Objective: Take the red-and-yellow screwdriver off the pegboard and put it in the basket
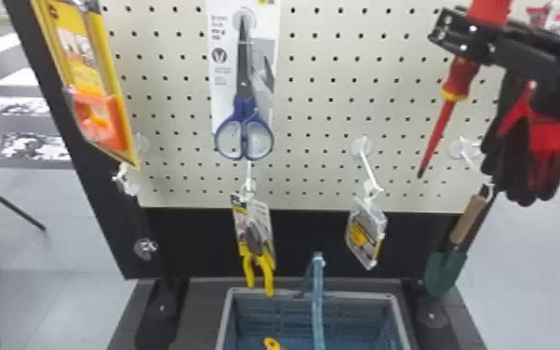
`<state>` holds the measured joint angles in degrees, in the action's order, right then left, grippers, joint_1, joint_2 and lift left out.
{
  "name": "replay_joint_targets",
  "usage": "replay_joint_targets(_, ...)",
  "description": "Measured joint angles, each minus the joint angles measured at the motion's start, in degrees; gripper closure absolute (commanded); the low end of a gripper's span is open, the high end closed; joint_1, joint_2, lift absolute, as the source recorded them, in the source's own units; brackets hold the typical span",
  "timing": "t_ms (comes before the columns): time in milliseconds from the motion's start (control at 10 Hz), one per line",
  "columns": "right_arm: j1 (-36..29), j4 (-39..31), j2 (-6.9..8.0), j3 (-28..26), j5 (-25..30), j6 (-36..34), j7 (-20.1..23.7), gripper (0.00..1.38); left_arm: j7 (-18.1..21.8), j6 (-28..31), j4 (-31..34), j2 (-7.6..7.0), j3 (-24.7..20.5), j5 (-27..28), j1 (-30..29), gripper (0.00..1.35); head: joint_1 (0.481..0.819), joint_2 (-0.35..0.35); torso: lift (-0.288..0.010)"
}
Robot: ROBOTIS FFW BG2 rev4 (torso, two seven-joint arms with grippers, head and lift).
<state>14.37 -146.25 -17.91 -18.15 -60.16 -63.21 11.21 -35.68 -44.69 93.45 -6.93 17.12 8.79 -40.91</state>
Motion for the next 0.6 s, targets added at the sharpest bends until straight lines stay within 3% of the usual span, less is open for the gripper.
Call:
replay_joint_targets(400,-13.0,0.6,7.55,-3.3,-2.7,6.0,-1.8,1.03,0.0,0.0,0.0,0.16,0.0,0.0,0.0,0.36,0.549,0.0,-0.1)
replay_joint_targets(600,-16.9,3.9,9.14,-3.5,-3.9,8.3,-2.0,1.03,0.0,-0.2,0.0,0.5,-0.1,0.0,-0.1,0.36,0.549,0.0,-0.1)
